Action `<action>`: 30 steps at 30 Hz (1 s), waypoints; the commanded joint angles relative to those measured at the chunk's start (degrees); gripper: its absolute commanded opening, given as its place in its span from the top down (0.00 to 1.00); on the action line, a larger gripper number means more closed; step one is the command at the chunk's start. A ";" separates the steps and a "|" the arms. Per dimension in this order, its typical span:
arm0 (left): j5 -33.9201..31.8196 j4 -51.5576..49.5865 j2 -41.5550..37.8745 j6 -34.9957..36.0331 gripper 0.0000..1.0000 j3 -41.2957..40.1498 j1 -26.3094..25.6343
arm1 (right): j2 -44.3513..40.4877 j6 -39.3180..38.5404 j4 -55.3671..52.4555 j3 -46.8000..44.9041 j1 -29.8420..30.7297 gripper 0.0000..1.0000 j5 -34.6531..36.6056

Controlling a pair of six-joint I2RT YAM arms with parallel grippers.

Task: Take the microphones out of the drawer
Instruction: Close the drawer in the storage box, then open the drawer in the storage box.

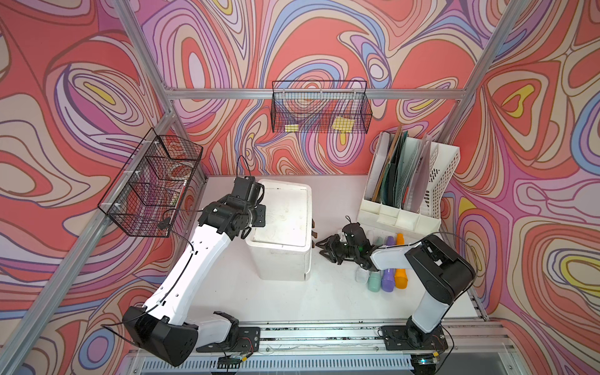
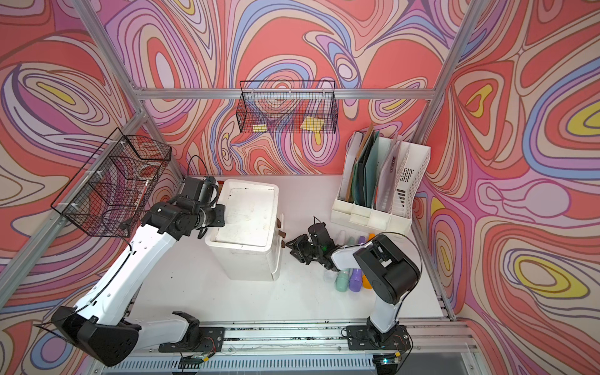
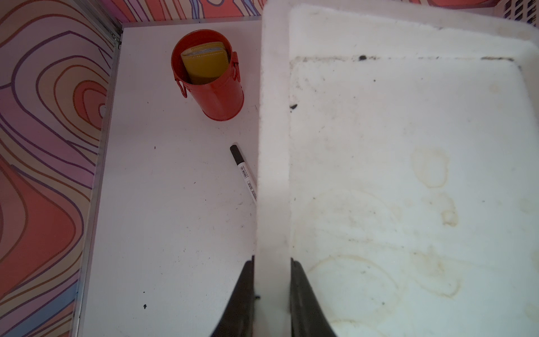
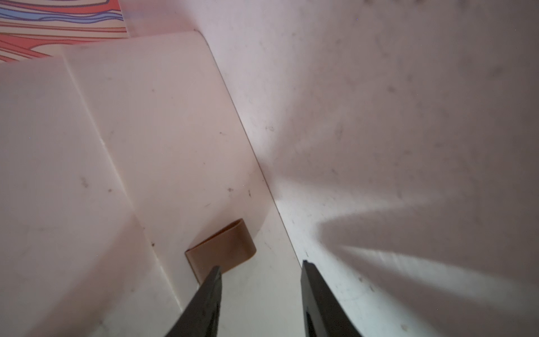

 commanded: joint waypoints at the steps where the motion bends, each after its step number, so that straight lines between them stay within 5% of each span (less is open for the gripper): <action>1: 3.50 -2.56 0.75 1.02 1.00 -1.17 -1.03 | 1.56 3.63 5.21 -0.01 1.17 0.55 1.73; 17: 3.60 -2.46 0.71 1.16 1.00 -1.19 -1.05 | 7.18 15.74 20.56 -1.12 5.40 0.59 8.73; 30: 3.37 -2.46 0.57 1.34 1.00 -1.31 -1.09 | 7.17 17.80 23.02 -2.40 6.01 1.00 12.05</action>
